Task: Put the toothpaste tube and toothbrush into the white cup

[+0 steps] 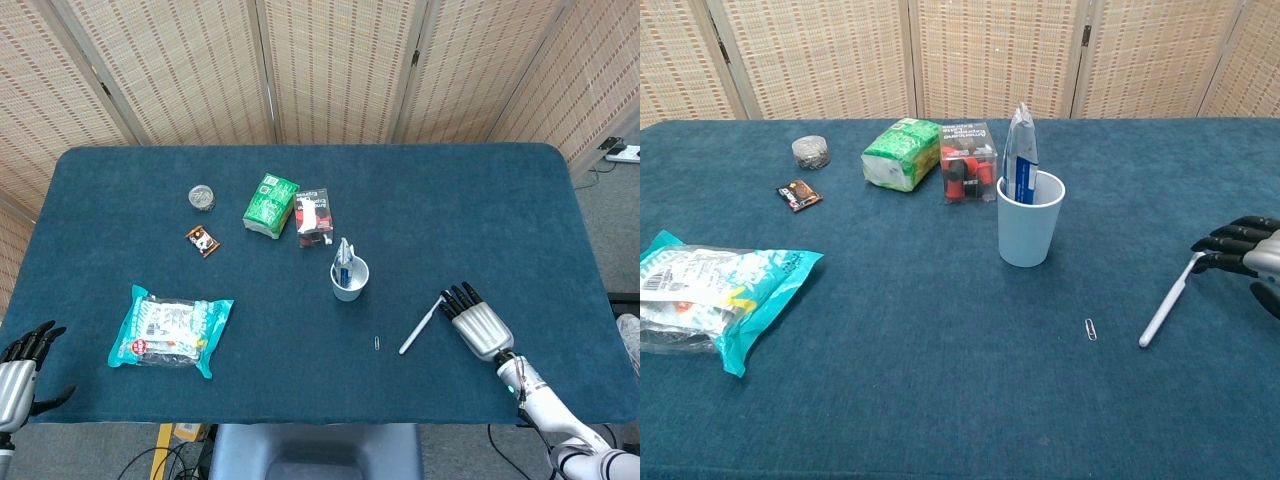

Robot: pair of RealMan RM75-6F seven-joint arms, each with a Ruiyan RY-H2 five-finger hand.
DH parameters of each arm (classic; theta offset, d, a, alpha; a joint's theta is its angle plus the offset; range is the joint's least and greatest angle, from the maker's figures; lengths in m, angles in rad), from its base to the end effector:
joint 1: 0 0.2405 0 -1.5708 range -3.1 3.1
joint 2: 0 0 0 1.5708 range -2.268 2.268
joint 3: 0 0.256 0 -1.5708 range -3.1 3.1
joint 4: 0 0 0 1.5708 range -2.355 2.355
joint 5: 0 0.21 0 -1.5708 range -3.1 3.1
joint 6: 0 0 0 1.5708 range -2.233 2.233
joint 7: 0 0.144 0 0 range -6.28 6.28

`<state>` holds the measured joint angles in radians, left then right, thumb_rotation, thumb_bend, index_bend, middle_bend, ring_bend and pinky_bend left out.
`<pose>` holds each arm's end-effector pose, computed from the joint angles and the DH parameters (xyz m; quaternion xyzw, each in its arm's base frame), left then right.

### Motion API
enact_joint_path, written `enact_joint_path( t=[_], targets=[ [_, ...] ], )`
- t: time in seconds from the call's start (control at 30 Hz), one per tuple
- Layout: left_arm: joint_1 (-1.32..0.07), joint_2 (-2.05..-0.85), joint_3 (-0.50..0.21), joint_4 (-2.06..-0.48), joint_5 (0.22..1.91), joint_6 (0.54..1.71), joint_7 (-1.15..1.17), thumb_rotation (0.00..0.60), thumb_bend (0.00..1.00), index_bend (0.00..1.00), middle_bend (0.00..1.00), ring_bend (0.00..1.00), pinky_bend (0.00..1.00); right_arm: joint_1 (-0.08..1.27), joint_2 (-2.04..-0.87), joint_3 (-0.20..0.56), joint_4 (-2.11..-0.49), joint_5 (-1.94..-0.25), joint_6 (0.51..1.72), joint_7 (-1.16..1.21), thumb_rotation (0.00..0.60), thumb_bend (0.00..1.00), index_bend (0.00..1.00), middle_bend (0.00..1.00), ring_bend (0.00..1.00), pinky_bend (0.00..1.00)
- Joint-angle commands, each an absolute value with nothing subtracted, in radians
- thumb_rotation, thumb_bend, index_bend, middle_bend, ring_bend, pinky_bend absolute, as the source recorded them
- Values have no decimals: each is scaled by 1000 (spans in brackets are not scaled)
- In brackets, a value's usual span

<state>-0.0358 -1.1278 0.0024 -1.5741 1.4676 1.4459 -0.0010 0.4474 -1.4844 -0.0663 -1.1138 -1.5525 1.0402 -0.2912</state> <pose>-0.3365 0.1537 0.1499 -0.5947 -0.4267 -0.3331 0.5944 -0.3178 -0.2714 0.0140 0.8309 -0.2238 0.1916 0.4721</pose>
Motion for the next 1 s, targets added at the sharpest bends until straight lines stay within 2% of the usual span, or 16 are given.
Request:
enact_joint_path(
  t=[0.03,0.4,0.8,1.0],
  targets=[
    [-34,-1127,3,-1573,1465,1447,-2,600,248,174,114,141,197,460,-1505,-60,-1099,-1561,1036,-288,600,762,167,67,0,3],
    [-30,-1125,1,-1572,1461,1451,-8,600,248,175,109,141,197,501,-1561,-51,-1101,-1605,1043,-289,600,754,159,67,0,3],
    [-29,-1131,4,-1565,1462,1447,-10,600,248,174,108,142,197,428,-1462,-42,-1106,-1532,1094,-258,600,755,157,68,0,3],
    [-30,-1129,3,-1573,1465,1449,-3,600,248,174,108,141,196,422,-1469,-38,-1078,-1510,1073,-243,600,754,157,68,0,3]
  ],
)
